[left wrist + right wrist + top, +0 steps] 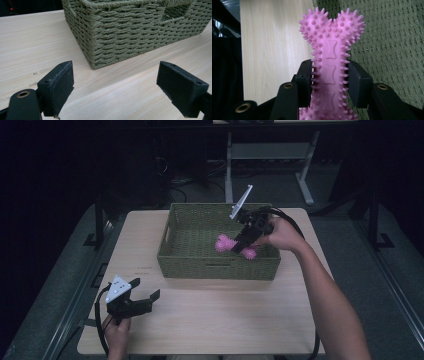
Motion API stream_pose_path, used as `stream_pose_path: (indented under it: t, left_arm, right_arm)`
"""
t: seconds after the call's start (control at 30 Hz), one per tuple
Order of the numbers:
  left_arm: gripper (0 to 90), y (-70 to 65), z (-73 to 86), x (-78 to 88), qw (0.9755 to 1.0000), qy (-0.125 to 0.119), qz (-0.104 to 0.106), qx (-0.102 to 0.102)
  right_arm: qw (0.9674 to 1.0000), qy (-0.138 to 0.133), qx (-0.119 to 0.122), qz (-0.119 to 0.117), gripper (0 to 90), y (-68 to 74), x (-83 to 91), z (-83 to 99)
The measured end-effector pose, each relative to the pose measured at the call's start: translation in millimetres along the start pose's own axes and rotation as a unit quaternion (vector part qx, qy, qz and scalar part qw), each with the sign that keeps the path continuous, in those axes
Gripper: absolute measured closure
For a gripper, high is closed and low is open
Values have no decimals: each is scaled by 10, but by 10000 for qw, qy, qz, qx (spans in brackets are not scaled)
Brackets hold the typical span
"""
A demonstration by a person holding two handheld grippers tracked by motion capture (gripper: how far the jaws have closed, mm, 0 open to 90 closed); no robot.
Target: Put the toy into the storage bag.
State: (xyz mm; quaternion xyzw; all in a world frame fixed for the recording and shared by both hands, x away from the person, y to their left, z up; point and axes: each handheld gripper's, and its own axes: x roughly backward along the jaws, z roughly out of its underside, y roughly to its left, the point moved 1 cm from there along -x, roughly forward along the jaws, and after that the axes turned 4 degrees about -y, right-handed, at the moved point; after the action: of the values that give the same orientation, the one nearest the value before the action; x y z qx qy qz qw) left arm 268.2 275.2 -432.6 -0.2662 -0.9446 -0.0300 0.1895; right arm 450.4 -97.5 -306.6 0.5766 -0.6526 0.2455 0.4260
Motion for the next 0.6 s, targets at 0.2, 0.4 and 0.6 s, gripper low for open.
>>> stream_pose_path:
  t: [0.2, 0.4, 0.6]
  left_arm:
    - [138, 7, 2, 0, 10000, 2, 2, -1]
    - [139, 9, 0, 1, 10000, 0, -3, -10]
    - [138, 9, -4, 1, 10000, 15, -4, -28]
  right_arm:
    - [9999, 45, -89, 84, 581, -98, -26, -9]
    - [9997, 114, -182, 98, 580, -199, -88, -5]
    - [9995, 140, -265, 122, 580, -290, -139, 10]
